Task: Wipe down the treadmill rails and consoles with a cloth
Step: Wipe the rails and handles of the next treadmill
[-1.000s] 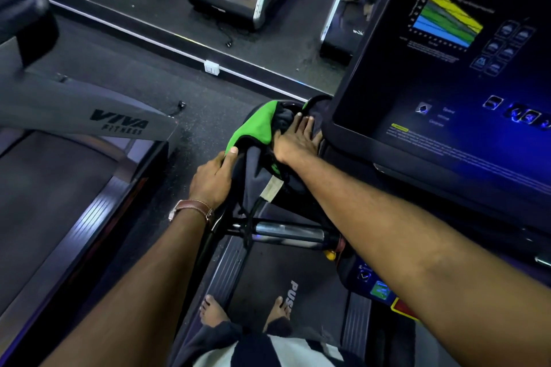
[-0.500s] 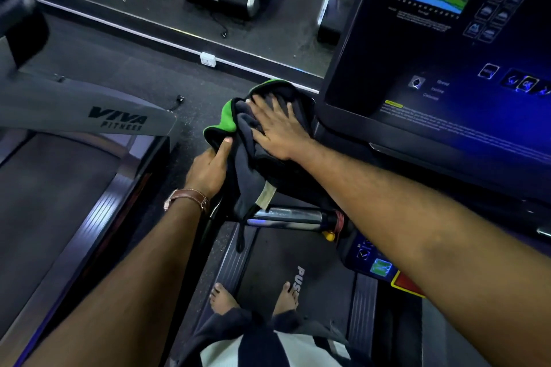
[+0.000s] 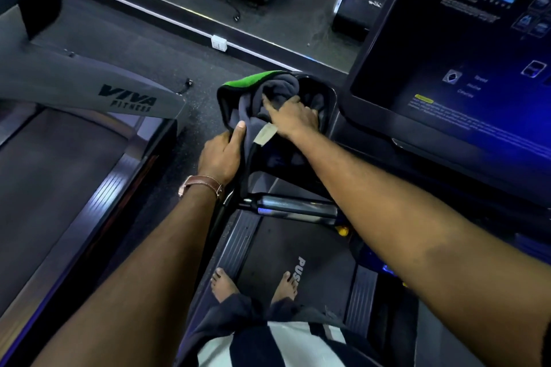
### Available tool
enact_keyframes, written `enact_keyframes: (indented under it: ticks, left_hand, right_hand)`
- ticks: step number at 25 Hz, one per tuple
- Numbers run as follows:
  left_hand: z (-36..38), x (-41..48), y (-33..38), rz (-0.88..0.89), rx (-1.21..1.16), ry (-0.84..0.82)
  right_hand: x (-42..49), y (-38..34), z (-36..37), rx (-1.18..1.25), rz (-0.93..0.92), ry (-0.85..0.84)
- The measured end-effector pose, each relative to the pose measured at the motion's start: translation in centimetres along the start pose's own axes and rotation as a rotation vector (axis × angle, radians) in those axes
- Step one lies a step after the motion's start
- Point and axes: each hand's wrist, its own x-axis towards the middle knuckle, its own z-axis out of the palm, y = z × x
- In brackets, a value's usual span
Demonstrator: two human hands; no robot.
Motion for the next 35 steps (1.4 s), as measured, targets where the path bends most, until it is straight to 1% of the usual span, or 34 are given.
enact_keyframes:
  ticks: [3, 4, 5, 6, 8, 9, 10, 12, 15, 17, 18, 19, 22, 23, 25, 27, 29, 30, 32, 34, 35]
  left_hand:
    - [-0.1, 0.1, 0.4, -0.004, -0.031, 0.029]
    - [-0.1, 0.1, 0.4, -0.006, -0.038, 0.037]
    - [-0.1, 0.1, 0.5, -0.008, -0.041, 0.043]
    - [-0.1, 0.1, 0.4, -0.008, -0.037, 0.047]
    - [-0.1, 0.1, 0.2, -0.002, -0.014, 0.052]
    - [-0.1, 0.0, 0.1, 0.002, 0.002, 0.049]
    - [-0.1, 0.1, 0.2, 0.005, 0.015, 0.048]
    - [0.1, 0.3, 0.3, 0.01, 0.03, 0.055]
    - [0.3, 0.5, 0.3, 0.027, 0.081, 0.061]
    - [0.4, 0.3, 0.4, 0.048, 0.116, 0.058]
    - [0.4, 0.1, 0.4, 0.048, 0.131, 0.049]
    - [0.3, 0.0, 0.5, 0.043, 0.147, 0.036]
    - [0.4, -0.8, 0.0, 0.067, 0.188, 0.034]
    - [0.3, -1.2, -0.3, 0.095, 0.198, 0.047]
    - [0.2, -2.3, -1.0, 0.159, 0.21, 0.083]
    - [0.2, -3.2, -1.7, 0.197, 0.214, 0.118]
    - [0.3, -3.9, -2.1, 0.202, 0.202, 0.14]
    - [0.3, -4.3, -2.2, 0.205, 0.199, 0.151]
    - [0.3, -4.8, -2.3, 0.212, 0.211, 0.173]
    - [0.2, -5.4, -2.5, 0.219, 0.224, 0.191]
    - [0.2, -5.6, -2.8, 0.227, 0.234, 0.19]
  right_hand:
    - [-0.9, 3.4, -0.1, -0.234, -0.213, 0.107]
    - [-1.1, 4.3, -0.1, -0.297, -0.239, 0.142]
    - [-1.1, 4.6, -0.1, -0.324, -0.233, 0.153]
    - [-1.0, 4.2, -0.2, -0.307, -0.186, 0.129]
    - [0.0, 2.0, -0.1, -0.166, -0.039, 0.007]
    - [0.3, 1.1, -0.1, -0.093, 0.005, -0.037]
    - [0.5, 0.9, -0.2, -0.056, 0.009, -0.044]
    - [0.0, 2.0, -1.1, -0.058, -0.084, -0.013]
    - [-2.2, 5.1, -1.9, -0.114, -0.303, 0.092]
    - [-3.6, 5.8, -1.4, -0.074, -0.465, 0.105]
    - [-3.8, 5.7, -1.0, -0.063, -0.496, 0.087]
    - [-3.4, 5.3, -0.7, -0.053, -0.455, 0.055]
    - [0.0, 2.8, -0.9, 0.099, -0.133, -0.051]
    - [0.9, 1.7, -1.2, 0.153, -0.07, -0.058]
    - [1.5, -0.3, -0.7, 0.212, -0.035, -0.038]
    - [0.9, -1.1, -0.2, 0.233, -0.054, -0.025]
    - [0.0, -0.1, -0.4, 0.153, -0.113, -0.021]
    - [-0.5, 0.8, -0.6, 0.101, -0.158, 0.013]
    - [-1.2, 2.5, -0.5, 0.07, -0.278, 0.151]
    - [-1.9, 3.1, 0.5, 0.072, -0.448, 0.289]
    - [-1.8, 2.8, 1.1, 0.018, -0.525, 0.306]
